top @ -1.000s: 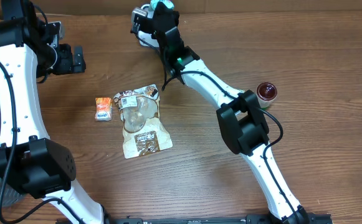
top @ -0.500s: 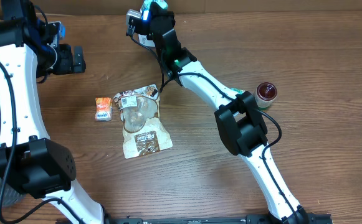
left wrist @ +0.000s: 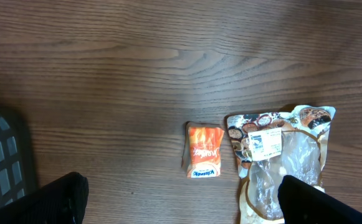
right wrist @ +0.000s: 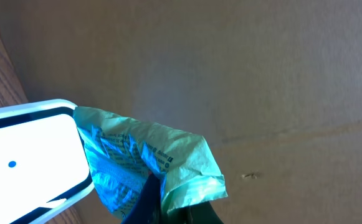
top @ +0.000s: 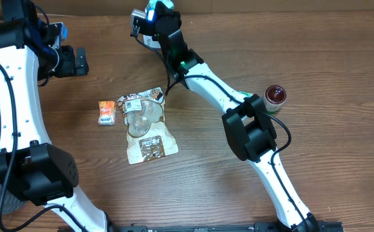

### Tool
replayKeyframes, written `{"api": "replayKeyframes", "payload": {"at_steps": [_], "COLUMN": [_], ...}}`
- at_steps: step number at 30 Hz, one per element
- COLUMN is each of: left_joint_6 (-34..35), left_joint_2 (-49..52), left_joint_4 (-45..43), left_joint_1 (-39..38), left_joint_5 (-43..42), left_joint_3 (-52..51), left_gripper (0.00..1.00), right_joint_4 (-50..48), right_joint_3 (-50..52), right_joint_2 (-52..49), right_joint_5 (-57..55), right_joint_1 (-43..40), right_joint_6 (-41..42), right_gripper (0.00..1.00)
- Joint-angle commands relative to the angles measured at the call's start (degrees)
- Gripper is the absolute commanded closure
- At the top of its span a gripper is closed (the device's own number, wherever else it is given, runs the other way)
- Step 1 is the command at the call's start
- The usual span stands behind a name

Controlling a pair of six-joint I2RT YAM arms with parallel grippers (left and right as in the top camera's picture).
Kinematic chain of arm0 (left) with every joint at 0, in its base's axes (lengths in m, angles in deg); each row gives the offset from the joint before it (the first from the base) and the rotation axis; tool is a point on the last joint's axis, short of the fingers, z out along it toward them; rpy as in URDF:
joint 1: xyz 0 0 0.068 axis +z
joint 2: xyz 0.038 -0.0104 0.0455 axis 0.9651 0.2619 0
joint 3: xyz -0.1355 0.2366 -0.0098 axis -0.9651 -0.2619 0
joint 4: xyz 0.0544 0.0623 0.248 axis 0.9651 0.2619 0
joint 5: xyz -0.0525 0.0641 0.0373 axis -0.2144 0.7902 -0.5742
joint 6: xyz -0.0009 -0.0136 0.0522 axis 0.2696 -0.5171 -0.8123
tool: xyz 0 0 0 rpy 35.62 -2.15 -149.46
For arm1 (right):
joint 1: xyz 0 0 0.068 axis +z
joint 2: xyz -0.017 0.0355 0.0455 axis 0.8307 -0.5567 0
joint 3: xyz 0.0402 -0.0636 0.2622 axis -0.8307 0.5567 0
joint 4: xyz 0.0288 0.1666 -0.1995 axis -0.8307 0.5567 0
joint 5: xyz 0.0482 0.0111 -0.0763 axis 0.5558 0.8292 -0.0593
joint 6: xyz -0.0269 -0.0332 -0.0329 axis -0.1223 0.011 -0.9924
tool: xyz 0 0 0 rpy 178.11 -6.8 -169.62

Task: Scan the item barcode
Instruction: 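Hold the mint-green pack's barcode in front of the scanner, then carry the mint-green pack right and set it beside the jar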

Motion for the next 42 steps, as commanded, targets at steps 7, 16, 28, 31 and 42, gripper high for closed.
{"api": "replayKeyframes", "payload": {"at_steps": [7, 16, 28, 31, 42], "left_joint_6": [-1.2, -1.2, -1.2, -1.2, -1.2], "left_joint_2": [-0.9, -0.9, -0.9, -0.9, -0.9], "left_joint_4": [0.0, 0.0, 0.0, 0.0, 0.0], "left_joint_1": [-0.4, -0.4, -0.4, -0.4, -0.4], "left_joint_5": [-0.4, -0.4, -0.4, -0.4, -0.4], "left_joint_3": [-0.3, -0.3, -0.3, -0.3, -0.3], "left_gripper": [0.00, 0.00, 0.00, 0.00, 0.00], "right_joint_4": [-3.6, -3.4, 49.5, 63.3, 86.8], "right_joint_3": [-0.9, -0.9, -0.9, -0.9, 8.8], "right_joint_2": [0.0, 8.8, 36.8, 41.3, 40.5], "right_joint_5": [-2.3, -5.8, -1.6, 1.8, 3.8], "right_joint_1": [-0.1, 0.1, 2.2, 0.8, -8.9], "right_joint_6": [-2.3, 21.3, 80.5, 93.3, 127.3], "right_gripper": [0.96, 0.96, 0.96, 0.96, 0.96]}}
